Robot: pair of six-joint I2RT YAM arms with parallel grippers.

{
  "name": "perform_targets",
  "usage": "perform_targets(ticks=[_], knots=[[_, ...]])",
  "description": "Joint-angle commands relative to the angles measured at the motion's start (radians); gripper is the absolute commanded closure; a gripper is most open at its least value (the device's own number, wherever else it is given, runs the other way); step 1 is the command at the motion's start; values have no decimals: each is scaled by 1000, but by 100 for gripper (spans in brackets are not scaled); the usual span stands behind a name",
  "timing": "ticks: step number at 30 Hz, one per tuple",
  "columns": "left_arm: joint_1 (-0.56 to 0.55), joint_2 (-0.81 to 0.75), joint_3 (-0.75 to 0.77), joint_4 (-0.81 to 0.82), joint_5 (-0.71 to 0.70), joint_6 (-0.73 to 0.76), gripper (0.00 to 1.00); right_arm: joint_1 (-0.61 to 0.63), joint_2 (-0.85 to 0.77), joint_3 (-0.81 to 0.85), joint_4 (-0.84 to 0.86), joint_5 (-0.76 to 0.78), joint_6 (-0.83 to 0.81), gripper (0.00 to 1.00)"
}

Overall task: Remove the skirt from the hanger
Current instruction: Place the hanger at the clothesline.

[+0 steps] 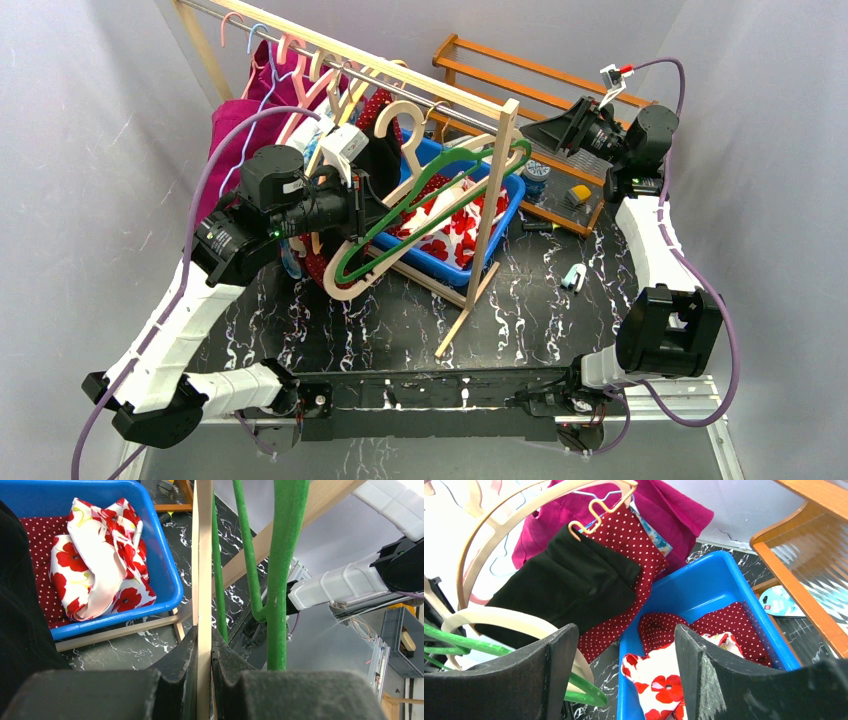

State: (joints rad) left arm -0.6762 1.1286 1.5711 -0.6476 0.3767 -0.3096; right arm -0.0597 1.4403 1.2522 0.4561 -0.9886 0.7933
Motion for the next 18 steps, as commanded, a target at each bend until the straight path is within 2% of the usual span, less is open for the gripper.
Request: perform_targets(ticks=[1, 3, 4, 7, 10, 13, 15, 18], knots=[[3, -4, 47, 16, -4, 5, 100, 19, -29, -33, 168, -95, 24, 23], [3, 4, 58, 3, -9, 15, 100, 16, -35, -46, 199, -129, 20, 24], [2, 9, 65, -6, -16, 24, 100, 3, -41, -35, 150, -123, -12, 24], [3, 27, 86, -31, -70, 65, 100, -40, -41, 48, -127, -56, -189, 20], [2, 45, 100, -21, -68, 160, 100, -37, -17, 156, -342, -56, -440, 18], [3, 32, 73, 55, -47, 251, 100, -35, -5, 174, -325, -130, -498, 17], [3, 30, 61, 79, -71, 268, 100, -35, -6, 174, -312, -117, -498, 18], [3, 42, 63, 79, -48, 244, 100, -35, 3, 167, -241, -146, -425, 19]])
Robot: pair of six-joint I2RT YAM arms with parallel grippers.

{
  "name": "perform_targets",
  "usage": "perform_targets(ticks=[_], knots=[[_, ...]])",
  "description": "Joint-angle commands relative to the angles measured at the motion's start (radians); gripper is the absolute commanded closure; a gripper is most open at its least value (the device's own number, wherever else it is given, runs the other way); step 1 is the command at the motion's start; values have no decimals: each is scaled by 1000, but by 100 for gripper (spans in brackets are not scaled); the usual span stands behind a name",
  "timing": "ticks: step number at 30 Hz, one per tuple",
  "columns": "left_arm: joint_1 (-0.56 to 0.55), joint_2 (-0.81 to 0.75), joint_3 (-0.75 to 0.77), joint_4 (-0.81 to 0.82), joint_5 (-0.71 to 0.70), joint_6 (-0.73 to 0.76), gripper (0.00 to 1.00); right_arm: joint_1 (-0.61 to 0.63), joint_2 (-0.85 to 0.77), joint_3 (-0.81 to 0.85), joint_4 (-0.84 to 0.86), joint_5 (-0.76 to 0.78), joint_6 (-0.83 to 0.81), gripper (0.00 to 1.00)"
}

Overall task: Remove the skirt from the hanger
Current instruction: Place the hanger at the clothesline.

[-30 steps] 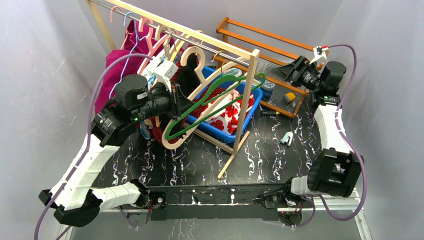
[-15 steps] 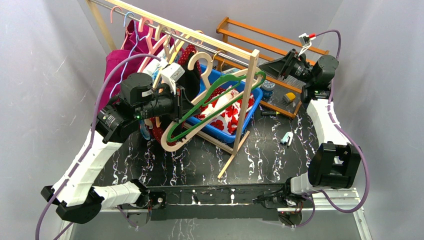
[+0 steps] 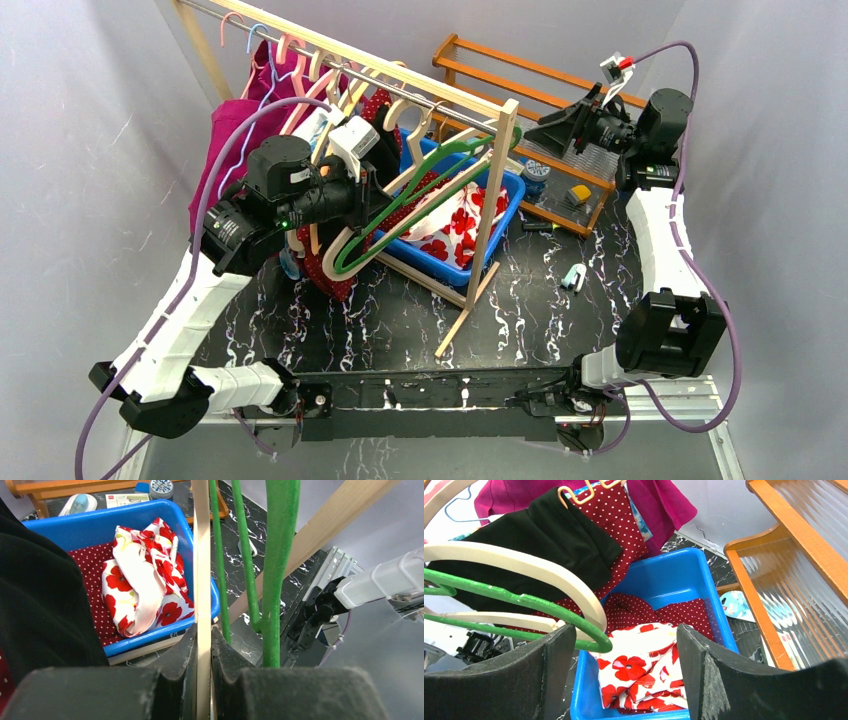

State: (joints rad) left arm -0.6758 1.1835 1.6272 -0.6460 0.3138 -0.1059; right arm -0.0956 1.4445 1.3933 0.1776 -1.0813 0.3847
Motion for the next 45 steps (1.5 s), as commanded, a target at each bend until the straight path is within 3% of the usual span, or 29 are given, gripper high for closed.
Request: perform_targets(ticks=[1, 6, 10, 13, 20, 26, 34, 45], knots=[[2, -15, 5, 77, 33, 24, 100, 1, -2, 19, 56, -50, 3, 19], [2, -23, 16, 76, 40, -40, 100, 1, -26, -25, 77, 19, 62, 19], [2, 30, 94, 29, 15, -89, 100, 1, -43, -65, 203, 27, 152, 19], [2, 85, 170, -32, -5, -187, 100, -23, -30, 6, 80, 121, 179, 19], [3, 129, 277, -59, 96, -322, 100, -54, -89, 5, 98, 169, 263, 18], [3, 87, 246, 35, 129, -366, 100, -53, -119, -29, 99, 175, 276, 17], [2, 108, 296, 24, 124, -489, 100, -54, -155, -26, 107, 179, 306, 17], [2, 37, 148, 214, 66, -524, 100, -53, -165, -54, 120, 186, 316, 17]])
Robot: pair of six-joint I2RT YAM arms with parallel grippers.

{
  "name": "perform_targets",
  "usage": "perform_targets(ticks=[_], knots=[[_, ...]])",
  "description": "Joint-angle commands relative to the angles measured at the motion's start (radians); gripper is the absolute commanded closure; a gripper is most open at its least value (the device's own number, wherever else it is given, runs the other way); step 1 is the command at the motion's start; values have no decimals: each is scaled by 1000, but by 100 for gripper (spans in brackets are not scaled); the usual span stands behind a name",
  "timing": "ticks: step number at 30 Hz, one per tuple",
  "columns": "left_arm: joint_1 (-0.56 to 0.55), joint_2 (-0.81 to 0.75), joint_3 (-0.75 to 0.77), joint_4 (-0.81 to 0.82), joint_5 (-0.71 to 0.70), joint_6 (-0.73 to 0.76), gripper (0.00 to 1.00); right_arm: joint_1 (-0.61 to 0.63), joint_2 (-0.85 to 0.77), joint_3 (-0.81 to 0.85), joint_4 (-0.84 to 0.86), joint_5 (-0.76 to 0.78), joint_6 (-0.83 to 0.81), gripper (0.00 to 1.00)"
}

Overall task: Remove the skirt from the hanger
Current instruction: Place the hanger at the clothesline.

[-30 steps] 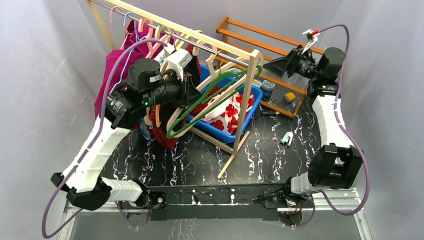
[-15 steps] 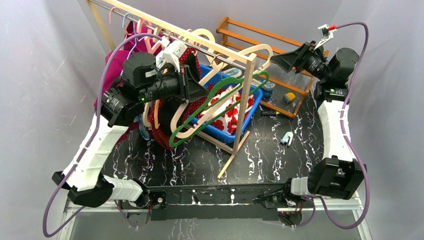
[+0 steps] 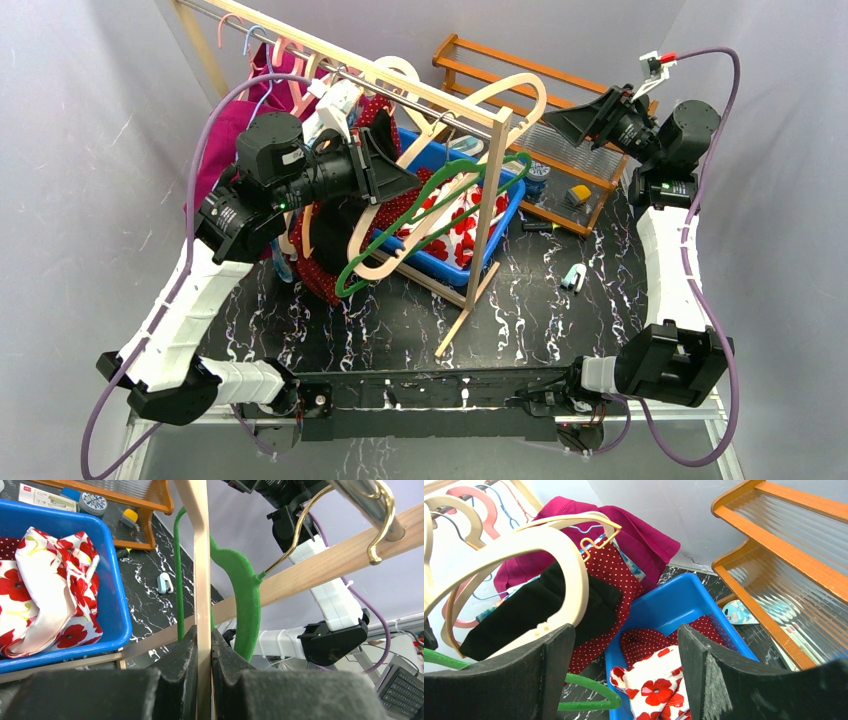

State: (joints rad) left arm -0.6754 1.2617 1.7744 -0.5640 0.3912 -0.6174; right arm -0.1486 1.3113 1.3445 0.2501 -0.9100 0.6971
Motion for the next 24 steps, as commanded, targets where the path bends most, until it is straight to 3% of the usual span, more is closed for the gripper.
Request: perform_targets(ticks=[1, 14, 19, 24], knots=[[2, -31, 10, 134, -5, -9, 100, -1, -31, -5, 41, 14, -3, 17], [2, 37, 114, 103, -15, 155, 100, -1, -22, -12, 15, 14, -37, 17], [2, 12, 82, 90, 4, 175, 100, 0, -22, -23, 1, 13, -56, 17], [2, -44, 3, 87, 95, 102, 100, -1, -21, -25, -6, 14, -66, 16]])
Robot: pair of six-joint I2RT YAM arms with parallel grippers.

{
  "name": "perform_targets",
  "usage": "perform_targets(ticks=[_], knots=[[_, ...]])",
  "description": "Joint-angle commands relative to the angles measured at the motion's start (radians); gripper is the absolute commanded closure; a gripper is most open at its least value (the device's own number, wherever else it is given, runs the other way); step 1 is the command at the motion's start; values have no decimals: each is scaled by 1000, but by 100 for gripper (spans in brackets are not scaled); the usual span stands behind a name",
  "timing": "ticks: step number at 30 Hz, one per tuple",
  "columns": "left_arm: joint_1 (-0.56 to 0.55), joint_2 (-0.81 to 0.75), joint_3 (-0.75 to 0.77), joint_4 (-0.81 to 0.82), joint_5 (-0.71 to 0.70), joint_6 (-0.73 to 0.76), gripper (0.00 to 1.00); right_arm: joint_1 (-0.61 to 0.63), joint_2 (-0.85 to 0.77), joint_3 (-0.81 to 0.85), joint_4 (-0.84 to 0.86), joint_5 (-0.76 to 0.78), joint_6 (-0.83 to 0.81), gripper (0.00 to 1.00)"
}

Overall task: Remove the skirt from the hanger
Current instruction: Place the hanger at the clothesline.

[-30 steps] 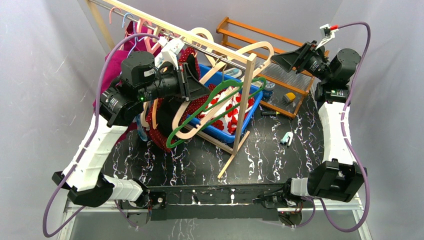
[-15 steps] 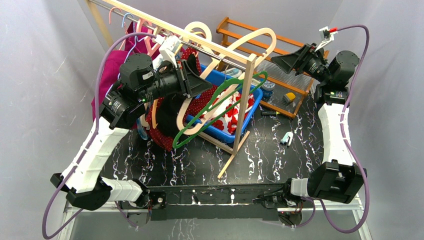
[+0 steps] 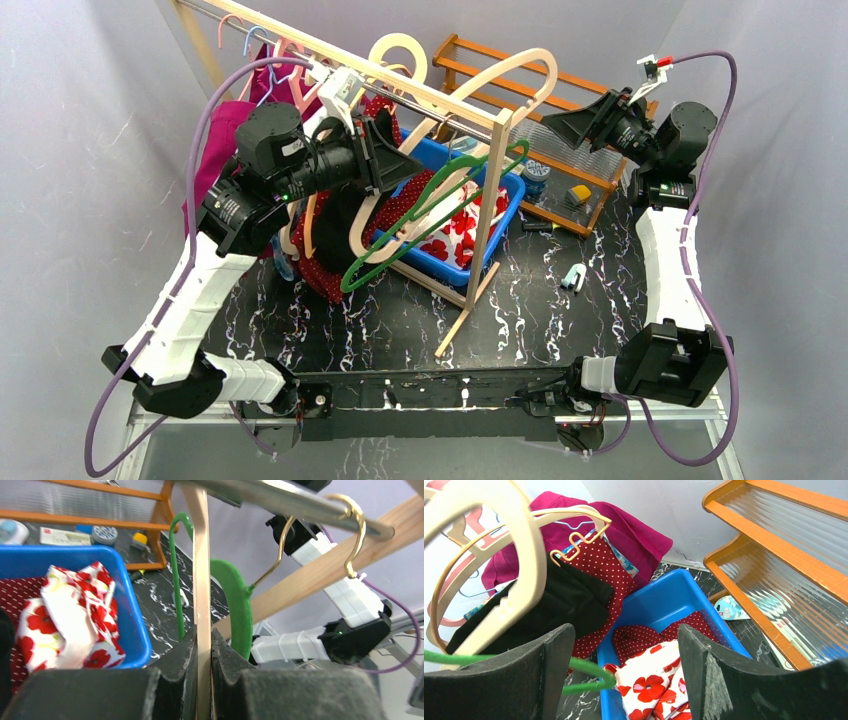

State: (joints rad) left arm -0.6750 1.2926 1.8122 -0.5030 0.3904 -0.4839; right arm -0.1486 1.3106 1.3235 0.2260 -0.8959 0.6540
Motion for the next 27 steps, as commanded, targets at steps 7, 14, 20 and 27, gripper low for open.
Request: perform_targets(ticks=[7, 14, 20, 27], knots=[[2, -145, -135, 73, 162, -144, 100, -1, -10, -24, 35, -7, -13, 17], [0, -135, -143, 57, 205, -253, 100, -1, -20, -20, 1, 0, -31, 16], [1, -147, -177, 116, 246, -341, 100, -1, -21, -18, -15, 5, -46, 16], [2, -169, -210, 121, 248, -316, 100, -1, -20, -18, -14, 3, -42, 16]])
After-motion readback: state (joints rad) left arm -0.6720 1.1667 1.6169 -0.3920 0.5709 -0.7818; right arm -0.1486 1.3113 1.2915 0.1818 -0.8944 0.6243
